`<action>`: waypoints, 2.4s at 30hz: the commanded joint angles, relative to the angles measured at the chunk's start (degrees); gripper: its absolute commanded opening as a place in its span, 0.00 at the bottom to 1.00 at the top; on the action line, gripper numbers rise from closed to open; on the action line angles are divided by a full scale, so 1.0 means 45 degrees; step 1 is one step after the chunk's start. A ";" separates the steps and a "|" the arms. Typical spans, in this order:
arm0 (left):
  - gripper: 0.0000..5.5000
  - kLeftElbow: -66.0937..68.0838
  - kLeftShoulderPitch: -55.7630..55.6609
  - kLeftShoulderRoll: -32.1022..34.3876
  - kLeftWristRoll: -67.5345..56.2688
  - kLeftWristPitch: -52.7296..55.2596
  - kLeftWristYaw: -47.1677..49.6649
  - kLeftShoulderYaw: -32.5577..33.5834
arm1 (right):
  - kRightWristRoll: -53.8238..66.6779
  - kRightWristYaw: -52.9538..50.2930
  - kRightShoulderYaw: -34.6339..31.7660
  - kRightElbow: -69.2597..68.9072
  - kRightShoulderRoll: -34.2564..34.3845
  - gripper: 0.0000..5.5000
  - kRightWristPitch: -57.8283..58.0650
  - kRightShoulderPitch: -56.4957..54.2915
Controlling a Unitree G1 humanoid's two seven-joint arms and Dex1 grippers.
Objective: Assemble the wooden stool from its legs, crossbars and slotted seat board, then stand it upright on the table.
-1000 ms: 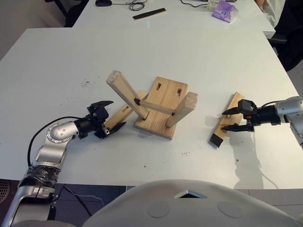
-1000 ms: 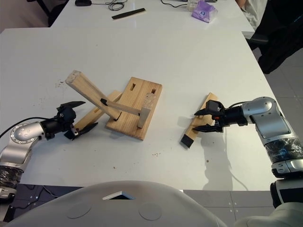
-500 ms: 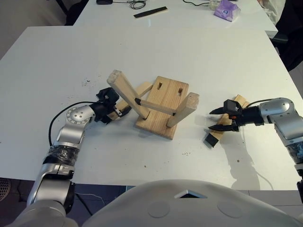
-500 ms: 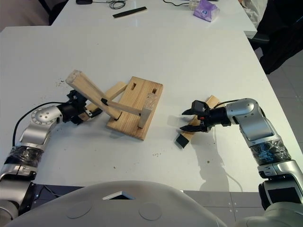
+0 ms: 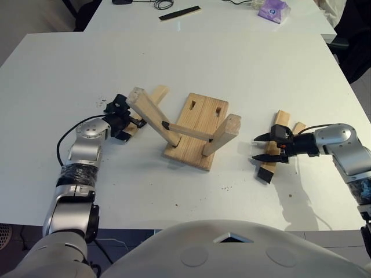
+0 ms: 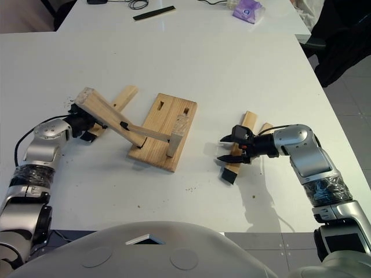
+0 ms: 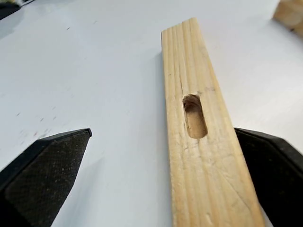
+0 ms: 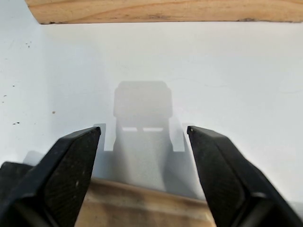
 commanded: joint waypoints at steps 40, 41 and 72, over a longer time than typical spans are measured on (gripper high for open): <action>0.98 -1.2582 0.6893 0.2783 -0.2465 0.3966 -0.3981 -0.1414 | -0.1528 -0.1616 0.0070 0.2266 0.1503 0.62 -0.1336 -0.4367; 0.98 -1.2686 0.6958 0.2701 -0.2461 0.4148 -0.3915 -0.1638 | -0.1711 -0.1853 0.0175 0.2902 0.1915 0.62 -0.1519 -0.4978; 0.98 -0.8444 0.1260 -0.0821 -0.0951 0.5502 0.0637 -0.1871 | -0.6580 -0.3239 0.3567 1.3997 0.4502 0.62 -0.8200 -0.9512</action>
